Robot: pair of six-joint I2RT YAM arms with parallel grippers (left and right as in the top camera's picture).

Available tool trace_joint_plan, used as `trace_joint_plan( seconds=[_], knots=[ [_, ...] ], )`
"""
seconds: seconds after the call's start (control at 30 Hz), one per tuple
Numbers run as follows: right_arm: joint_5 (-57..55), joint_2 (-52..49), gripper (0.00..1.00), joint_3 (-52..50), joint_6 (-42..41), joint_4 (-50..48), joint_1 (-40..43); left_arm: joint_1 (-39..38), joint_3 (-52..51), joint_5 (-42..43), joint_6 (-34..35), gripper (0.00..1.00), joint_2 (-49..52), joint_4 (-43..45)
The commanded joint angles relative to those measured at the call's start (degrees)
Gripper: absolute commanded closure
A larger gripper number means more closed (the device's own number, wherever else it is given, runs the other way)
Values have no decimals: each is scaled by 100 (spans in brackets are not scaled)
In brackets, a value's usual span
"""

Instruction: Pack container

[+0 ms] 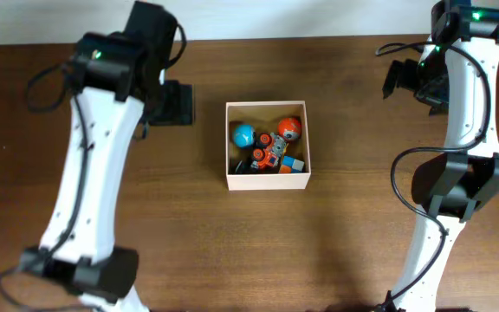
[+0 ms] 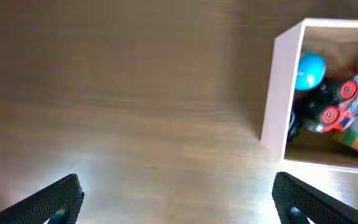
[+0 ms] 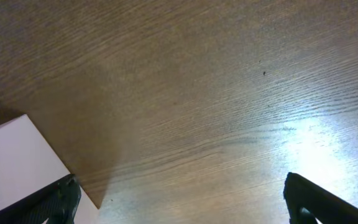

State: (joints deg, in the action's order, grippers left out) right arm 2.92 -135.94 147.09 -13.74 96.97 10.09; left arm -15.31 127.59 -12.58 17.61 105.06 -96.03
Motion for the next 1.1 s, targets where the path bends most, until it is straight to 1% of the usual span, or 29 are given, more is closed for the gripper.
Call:
trace_joint_plan(
  seconds=[0.0, 0.13, 0.2, 0.3, 0.4, 0.53, 0.63, 0.73, 1.07],
  knots=[
    [33, 46, 1, -20, -48, 11, 7, 9, -837, -245, 284, 1, -833, 142],
    [31, 46, 1, -20, -48, 11, 7, 9, -2444, -245, 365, 1, -2009, 835],
    [33, 46, 1, -20, -48, 11, 7, 9, -3250, -234, 404, 1, -2625, 1346],
    [33, 46, 2, -20, -48, 11, 7, 9, -4516, -66, 428, 1, -3696, 2391],
    [33, 46, 1, -20, -48, 11, 7, 9, -5407, 162, 428, 1, -4452, 3252],
    [33, 46, 1, -20, -48, 11, 7, 9, -6432, 162, 466, 1, -5130, 3930],
    [31, 46, 1, -20, -48, 11, 7, 9, -6891, 162, 728, 1, -5307, 4009],
    [33, 46, 1, -20, -48, 11, 7, 9, -7114, 166, 745, 1, -5272, 4000],
    [33, 46, 1, -20, -48, 11, 7, 9, -7173, 168, 745, 1, -4922, 3987]
  ],
)
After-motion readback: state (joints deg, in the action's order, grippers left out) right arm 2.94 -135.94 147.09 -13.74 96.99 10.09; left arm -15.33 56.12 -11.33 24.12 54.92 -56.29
